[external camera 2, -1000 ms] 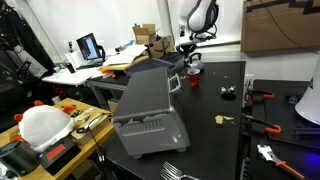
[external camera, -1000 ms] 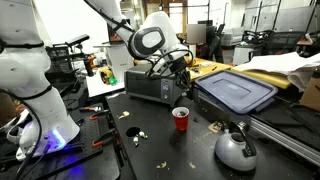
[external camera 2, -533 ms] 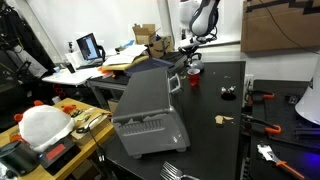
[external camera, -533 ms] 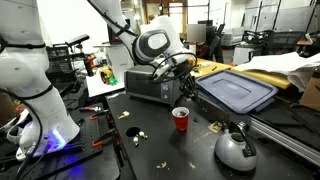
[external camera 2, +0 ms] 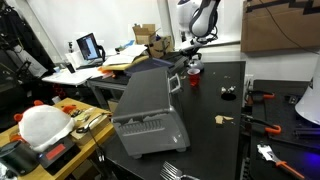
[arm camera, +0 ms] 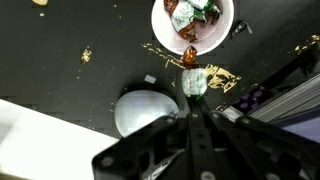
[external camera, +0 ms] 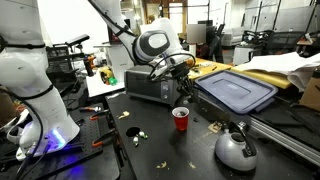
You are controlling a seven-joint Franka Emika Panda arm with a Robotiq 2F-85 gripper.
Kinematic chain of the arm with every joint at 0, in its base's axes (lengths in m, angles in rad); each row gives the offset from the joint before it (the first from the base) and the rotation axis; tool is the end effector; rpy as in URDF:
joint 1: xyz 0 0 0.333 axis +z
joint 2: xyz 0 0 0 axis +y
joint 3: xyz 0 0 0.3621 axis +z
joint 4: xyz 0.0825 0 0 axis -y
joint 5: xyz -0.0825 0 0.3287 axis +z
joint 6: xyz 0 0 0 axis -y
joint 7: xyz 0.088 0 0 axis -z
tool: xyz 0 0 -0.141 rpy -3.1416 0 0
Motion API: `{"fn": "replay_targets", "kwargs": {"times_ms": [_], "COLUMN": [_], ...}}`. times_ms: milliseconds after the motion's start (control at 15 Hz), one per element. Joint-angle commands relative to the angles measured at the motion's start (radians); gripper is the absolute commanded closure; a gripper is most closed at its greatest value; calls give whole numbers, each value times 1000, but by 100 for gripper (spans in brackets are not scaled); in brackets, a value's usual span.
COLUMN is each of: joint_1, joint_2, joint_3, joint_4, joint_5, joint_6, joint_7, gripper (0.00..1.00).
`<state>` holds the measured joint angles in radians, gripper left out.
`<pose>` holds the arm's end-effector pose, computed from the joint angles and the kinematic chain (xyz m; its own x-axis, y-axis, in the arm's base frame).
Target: Put one piece of candy in the red cup.
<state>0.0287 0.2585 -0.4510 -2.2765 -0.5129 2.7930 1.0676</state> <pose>0.5068 -0.2011 0.3342 0.5018 -0.7606 0.4120 -0.8458 -0.5311 0.0498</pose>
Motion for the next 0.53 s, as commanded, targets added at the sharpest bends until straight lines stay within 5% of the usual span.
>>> {"fn": "replay_targets", "kwargs": {"times_ms": [0, 467], "joint_1": [12, -8], "joint_2": [-25, -24], "joint_3": [-2, 36], "joint_4": [-9, -14], "joint_5": [-30, 3], "joint_6": [-55, -97], "joint_7": [36, -5], "gripper": [100, 100]}}
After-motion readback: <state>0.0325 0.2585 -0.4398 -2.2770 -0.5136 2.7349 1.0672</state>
